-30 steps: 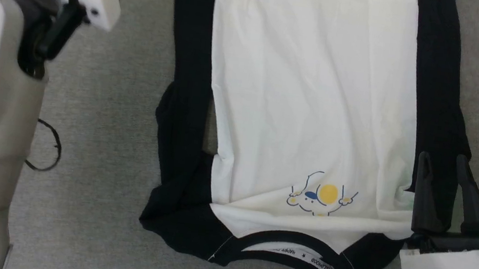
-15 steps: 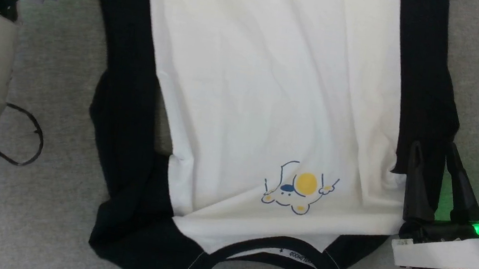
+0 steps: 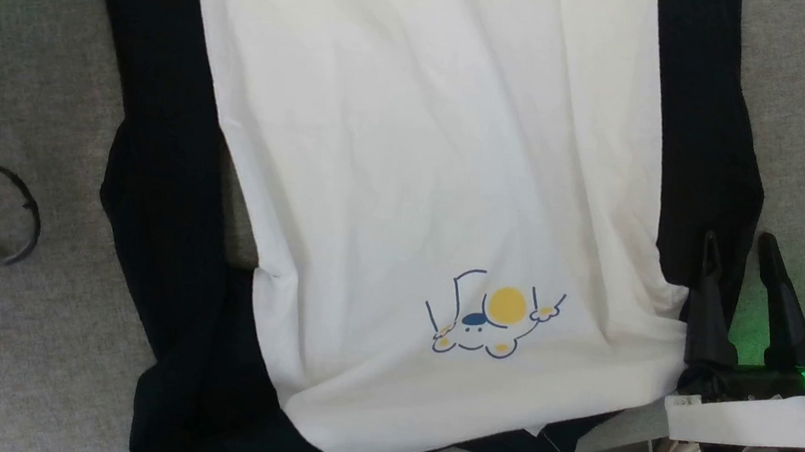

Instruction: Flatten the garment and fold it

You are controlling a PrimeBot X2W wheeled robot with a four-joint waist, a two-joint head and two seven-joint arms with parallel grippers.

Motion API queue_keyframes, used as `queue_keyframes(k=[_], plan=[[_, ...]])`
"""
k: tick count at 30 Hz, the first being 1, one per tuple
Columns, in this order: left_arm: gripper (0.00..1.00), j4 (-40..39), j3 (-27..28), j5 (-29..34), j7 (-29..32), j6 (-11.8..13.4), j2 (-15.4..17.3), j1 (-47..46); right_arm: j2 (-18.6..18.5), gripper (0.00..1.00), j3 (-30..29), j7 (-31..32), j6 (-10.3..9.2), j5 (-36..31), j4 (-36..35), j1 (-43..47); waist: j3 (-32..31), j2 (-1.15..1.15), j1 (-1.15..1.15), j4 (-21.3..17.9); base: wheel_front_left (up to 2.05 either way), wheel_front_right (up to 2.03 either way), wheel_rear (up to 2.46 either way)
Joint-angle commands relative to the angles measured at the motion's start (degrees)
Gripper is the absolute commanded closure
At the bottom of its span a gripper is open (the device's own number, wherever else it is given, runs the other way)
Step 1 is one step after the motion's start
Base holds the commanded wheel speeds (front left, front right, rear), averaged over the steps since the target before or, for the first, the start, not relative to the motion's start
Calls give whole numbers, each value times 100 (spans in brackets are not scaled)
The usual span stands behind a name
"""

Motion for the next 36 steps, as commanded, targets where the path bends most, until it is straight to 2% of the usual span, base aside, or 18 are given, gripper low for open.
queue_keyframes(k=[1, 4, 10, 18, 26, 36], plan=[[100, 126, -113, -77, 175, -63, -34, 305, -6, 0, -14, -31, -4, -31, 13, -85, -14, 0, 0, 10, 0, 0, 0], [100, 10, -73, -198, 168, -97, -71, 341, -6, 0, -30, -31, -4, -59, 41, -106, -62, 0, 0, 36, 0, 0, 0], [100, -109, -41, -187, -367, -261, -77, 320, -6, 0, -58, -31, -4, -100, 79, -113, -288, 0, 0, 135, 0, 0, 0], [100, -45, 76, -377, -747, -405, -55, 510, -6, 0, -164, -31, -4, -213, 163, 61, -1029, 0, 0, 500, 0, 0, 0], [100, -315, 200, -650, -608, -447, 144, 1040, -6, 0, -258, -31, -4, -339, 299, 370, -2051, 0, 0, 961, 0, 0, 0], [100, -1173, 308, -1171, -208, -487, 235, 1666, -6, 0, -347, 30, -4, -380, 437, 832, -3178, 0, 0, 1405, 0, 0, 0]])
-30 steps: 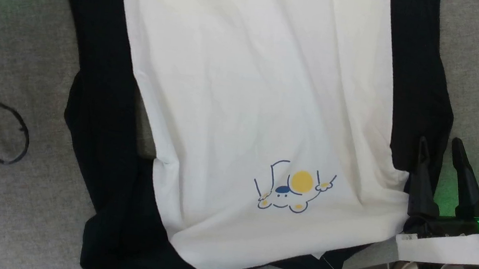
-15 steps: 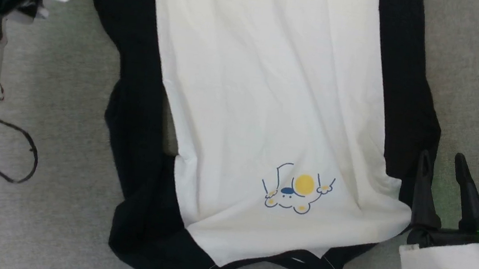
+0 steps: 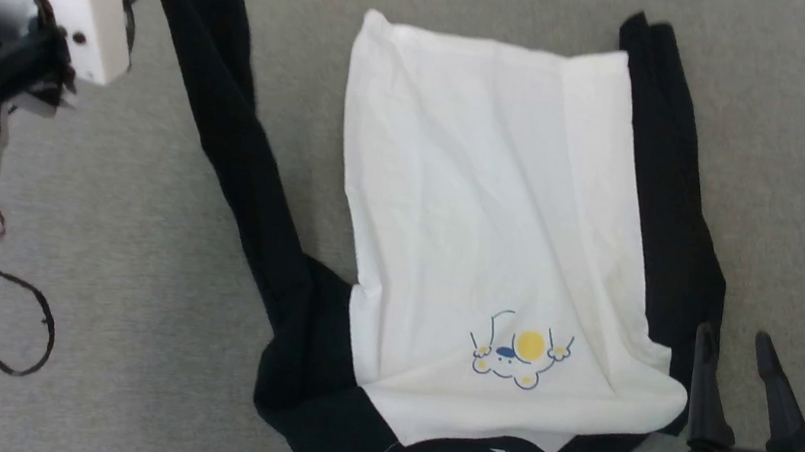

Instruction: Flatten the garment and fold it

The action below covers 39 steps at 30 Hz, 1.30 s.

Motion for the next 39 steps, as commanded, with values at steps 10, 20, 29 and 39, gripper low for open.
queue_keyframes(k=[10, 20, 29, 39], plan=[[100, -1370, -325, -512, 315, 119, -472, 740, -6, 0, -136, 167, -4, -23, -130, 409, -1253, 0, 1, 836, 0, 0, 0], [100, -1893, -1122, -249, -9, 471, -1373, 1323, -6, 0, -306, 265, -4, -5, -308, 544, -1370, 0, 1, 937, 0, 0, 0], [100, -926, -2129, 171, -1100, 328, -2311, 1654, -6, 0, -388, 322, -4, -36, -447, 532, -1284, 0, 1, 716, 0, 0, 0], [100, 100, -3521, 96, -2392, 349, -2494, 1892, -6, 0, -400, 400, -4, -97, -599, 556, -1091, 0, 1, 277, 0, 0, 0]])
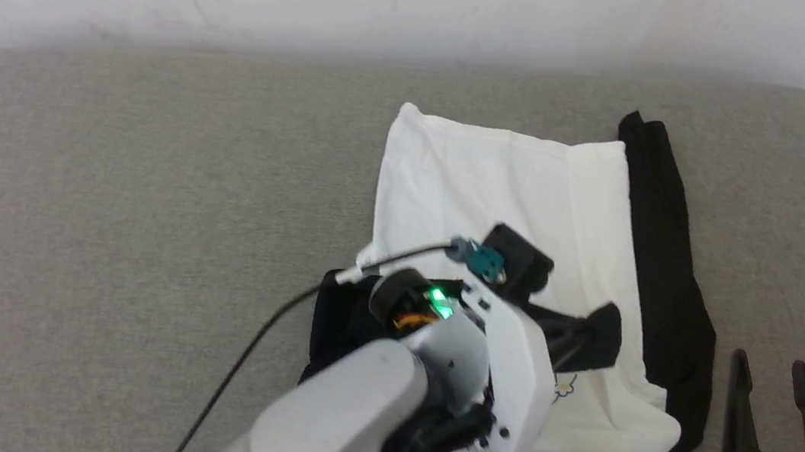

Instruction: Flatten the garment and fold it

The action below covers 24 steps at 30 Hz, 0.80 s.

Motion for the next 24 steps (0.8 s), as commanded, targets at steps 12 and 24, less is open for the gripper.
queue_keyframes(k=[12, 24], plan=[[100, 1112, -1454, -892, -1507, 532, -18, -168, -9, 0, 46, 261, -4, -171, -391, -24, 303, 0, 0, -655, 0, 0, 0], [100, 1897, -2339, -2031, -2675, 824, -19, -607, -9, 0, 181, 263, -4, -150, -391, -162, 586, 0, 0, -1099, 0, 0, 0]])
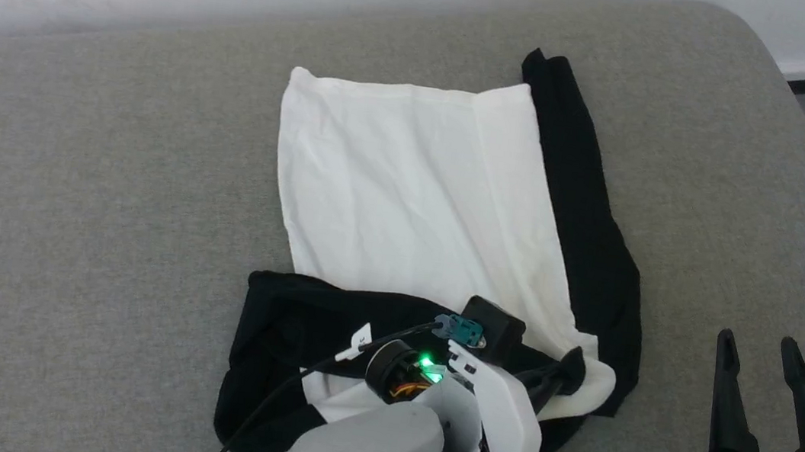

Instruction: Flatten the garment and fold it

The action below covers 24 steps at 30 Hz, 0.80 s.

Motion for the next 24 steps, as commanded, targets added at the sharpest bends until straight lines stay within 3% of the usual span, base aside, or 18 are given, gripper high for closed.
queue_keyframes(k=[1, 6, 7, 8, 20, 24], plan=[[100, 93, -76, -58, -55, 38, 0, -100, -6, 0, 12, -38, -4, 8, 11, -88, 106, 0, 0, -115, 0, 0, 0], [100, 432, -254, -308, -87, 146, 0, -179, -6, 0, 44, -104, -4, 57, 103, -141, 175, 0, 0, -193, 0, 0, 0], [73, 464, -271, -359, -92, 176, 0, -202, -6, 0, 38, -120, -4, 65, 122, -146, 184, 0, 0, -192, 0, 0, 0], [0, 493, -290, -400, -56, 202, 0, -231, -6, 0, 29, -134, -4, 70, 142, -151, 189, 0, 0, -188, 0, 0, 0], [0, 126, -370, -641, 167, 65, 0, -626, -6, 0, -94, -203, -4, 85, 275, -150, 39, 0, 0, 165, 0, 0, 0], [0, -91, -292, -640, -321, 115, 0, -820, -6, 0, -166, -197, -4, 78, 238, -89, -24, 0, 0, 385, 0, 0, 0]])
